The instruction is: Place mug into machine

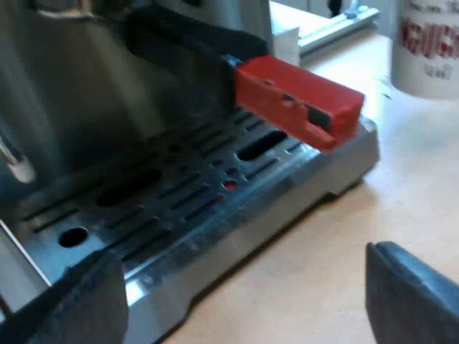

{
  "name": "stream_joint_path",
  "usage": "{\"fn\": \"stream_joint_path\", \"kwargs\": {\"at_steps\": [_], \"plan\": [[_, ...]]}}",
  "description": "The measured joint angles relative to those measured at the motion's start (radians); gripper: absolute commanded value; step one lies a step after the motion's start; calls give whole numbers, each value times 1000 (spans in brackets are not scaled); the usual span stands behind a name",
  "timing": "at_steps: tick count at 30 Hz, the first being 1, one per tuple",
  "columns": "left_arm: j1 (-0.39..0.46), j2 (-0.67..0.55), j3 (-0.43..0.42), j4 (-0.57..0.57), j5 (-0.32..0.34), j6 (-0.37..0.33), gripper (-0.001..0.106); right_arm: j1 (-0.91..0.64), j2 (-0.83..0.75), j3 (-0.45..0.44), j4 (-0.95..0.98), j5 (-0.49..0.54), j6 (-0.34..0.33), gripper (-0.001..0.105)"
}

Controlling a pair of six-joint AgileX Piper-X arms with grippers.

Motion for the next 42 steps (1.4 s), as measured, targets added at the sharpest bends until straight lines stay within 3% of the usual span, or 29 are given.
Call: {"fn": "stream_joint_path", "kwargs": {"at_steps": [7, 14, 19, 23, 42], "plan": [[0, 0, 6, -11, -17, 5, 71, 311, -24, 0, 21, 144, 127, 0], [0, 0, 6, -22, -58, 5, 71, 548, 75, 0, -81, 372, 145, 0], [0, 0, 6, -24, -65, 5, 71, 589, 166, 0, -182, 403, 151, 0], [0, 0, 6, -24, -67, 5, 71, 600, 379, -8, -388, 414, 175, 0], [0, 0, 6, -38, -71, 5, 71, 600, 840, -228, -631, 506, 178, 0]]}}
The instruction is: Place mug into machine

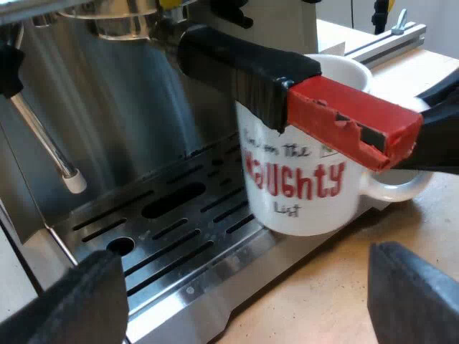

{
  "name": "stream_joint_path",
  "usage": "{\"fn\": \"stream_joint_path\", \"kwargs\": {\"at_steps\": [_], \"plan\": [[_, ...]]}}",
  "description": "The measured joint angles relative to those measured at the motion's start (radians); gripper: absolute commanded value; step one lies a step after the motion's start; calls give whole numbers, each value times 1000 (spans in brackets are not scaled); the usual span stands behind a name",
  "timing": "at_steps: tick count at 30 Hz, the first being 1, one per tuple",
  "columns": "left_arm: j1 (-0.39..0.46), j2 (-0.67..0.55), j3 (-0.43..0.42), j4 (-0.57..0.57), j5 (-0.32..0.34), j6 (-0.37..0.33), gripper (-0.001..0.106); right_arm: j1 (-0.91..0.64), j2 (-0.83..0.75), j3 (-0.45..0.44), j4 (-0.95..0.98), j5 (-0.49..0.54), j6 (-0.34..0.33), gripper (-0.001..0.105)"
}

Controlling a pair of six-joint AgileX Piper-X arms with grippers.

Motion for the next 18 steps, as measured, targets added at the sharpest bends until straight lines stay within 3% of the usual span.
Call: {"fn": "stream_joint_path", "kwargs": {"at_steps": [11, 15, 17, 18], "plan": [[0, 0, 0, 0, 0, 4, 71, 0, 146, -124, -27, 12, 4, 3], [0, 0, 0, 0, 0, 6, 71, 0, 168, -146, -27, 42, 4, 23], [0, 0, 0, 0, 0, 6, 71, 0, 169, -147, -44, 49, 4, 41], [0, 0, 0, 0, 0, 6, 71, 0, 169, -149, -51, 51, 4, 56]]}}
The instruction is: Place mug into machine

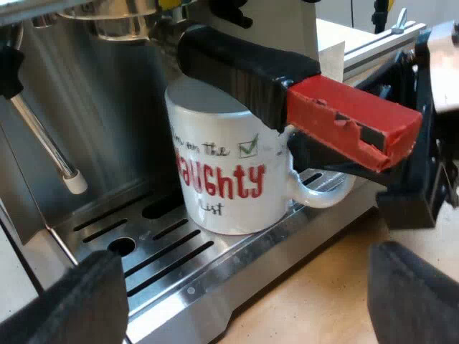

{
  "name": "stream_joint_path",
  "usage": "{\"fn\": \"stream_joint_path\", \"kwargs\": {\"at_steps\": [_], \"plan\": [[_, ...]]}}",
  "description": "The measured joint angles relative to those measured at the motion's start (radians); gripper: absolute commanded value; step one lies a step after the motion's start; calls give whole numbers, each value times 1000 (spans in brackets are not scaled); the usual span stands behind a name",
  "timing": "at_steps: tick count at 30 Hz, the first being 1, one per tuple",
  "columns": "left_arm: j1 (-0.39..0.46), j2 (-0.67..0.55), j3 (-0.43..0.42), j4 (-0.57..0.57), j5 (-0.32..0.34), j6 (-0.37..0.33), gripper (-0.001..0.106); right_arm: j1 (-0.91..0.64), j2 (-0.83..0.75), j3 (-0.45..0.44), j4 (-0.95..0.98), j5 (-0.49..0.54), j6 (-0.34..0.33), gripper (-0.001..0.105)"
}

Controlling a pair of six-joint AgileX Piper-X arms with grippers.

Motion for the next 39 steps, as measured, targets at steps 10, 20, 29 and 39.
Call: {"fn": "stream_joint_path", "kwargs": {"at_steps": [10, 20, 29, 39], "plan": [[0, 0, 0, 0, 0, 0, 71, 0, -3, -1, -7, 59, 8, 62], [0, 0, 0, 0, 0, 0, 71, 44, -60, 64, 3, 40, 45, 62], [0, 0, 0, -7, 0, 0, 71, 33, 5, 140, -228, -52, 52, 47], [0, 0, 0, -7, 0, 0, 71, -34, 96, 121, -364, -62, 52, 33]]}}
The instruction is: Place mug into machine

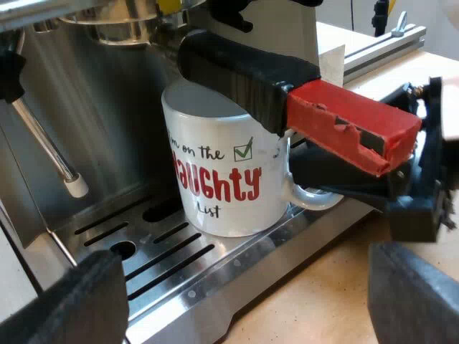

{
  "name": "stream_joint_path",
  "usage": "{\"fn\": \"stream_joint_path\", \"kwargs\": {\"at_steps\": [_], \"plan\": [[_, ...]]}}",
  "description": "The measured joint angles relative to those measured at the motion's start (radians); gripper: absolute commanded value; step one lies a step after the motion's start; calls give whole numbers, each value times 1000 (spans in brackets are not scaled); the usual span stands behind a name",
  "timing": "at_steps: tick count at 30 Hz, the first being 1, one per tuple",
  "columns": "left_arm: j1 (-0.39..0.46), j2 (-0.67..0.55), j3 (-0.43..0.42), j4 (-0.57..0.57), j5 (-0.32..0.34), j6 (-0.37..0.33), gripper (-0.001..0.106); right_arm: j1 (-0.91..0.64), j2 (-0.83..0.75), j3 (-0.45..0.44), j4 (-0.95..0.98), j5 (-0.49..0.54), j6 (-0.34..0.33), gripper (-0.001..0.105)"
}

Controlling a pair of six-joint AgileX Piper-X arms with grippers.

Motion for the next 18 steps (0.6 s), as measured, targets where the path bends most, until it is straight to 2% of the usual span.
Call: {"fn": "stream_joint_path", "kwargs": {"at_steps": [9, 18], "plan": [[0, 0, 0, 0, 0, 0, 71, -15, 84, -130, -2, -34, 0, 33], [0, 0, 0, 0, 0, 0, 71, -16, 102, -162, 39, -34, 0, 33]]}}
